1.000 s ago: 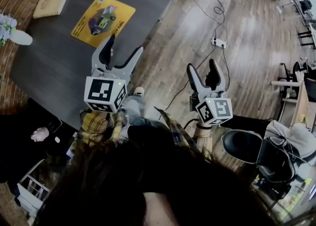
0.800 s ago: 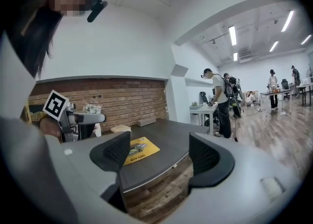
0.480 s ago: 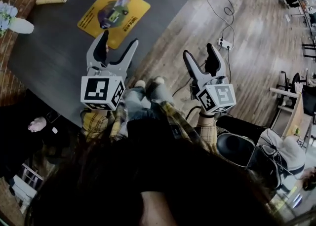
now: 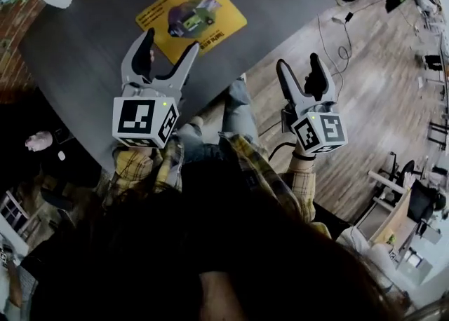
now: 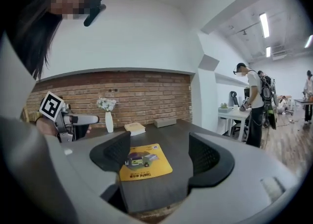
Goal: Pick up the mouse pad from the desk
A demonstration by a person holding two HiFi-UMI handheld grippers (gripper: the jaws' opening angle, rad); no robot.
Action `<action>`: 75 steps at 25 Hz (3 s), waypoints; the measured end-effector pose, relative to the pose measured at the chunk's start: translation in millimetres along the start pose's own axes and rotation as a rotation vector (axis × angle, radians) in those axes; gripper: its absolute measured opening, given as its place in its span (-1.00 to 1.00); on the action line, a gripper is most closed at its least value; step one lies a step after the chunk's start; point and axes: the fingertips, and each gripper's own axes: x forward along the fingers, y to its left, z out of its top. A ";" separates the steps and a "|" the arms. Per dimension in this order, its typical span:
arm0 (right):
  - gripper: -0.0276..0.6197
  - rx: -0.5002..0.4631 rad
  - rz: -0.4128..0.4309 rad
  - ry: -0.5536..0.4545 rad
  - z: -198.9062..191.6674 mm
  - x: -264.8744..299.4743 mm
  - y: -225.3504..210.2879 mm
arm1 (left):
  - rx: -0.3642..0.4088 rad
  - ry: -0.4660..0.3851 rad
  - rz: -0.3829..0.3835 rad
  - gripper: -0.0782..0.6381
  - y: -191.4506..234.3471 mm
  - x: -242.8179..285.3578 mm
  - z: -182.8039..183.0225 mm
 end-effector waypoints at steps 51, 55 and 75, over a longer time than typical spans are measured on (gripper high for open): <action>0.18 -0.119 0.874 0.165 15.2 259.4 13.1 | -0.097 -0.007 0.750 0.21 58.3 57.2 -7.6; 0.18 -0.124 0.883 0.207 -0.7 258.7 17.9 | -0.125 0.030 0.737 0.21 58.6 61.6 -27.5; 0.17 -0.075 0.870 0.467 -118.4 257.5 18.2 | -0.353 0.407 0.768 0.16 82.4 55.7 -203.0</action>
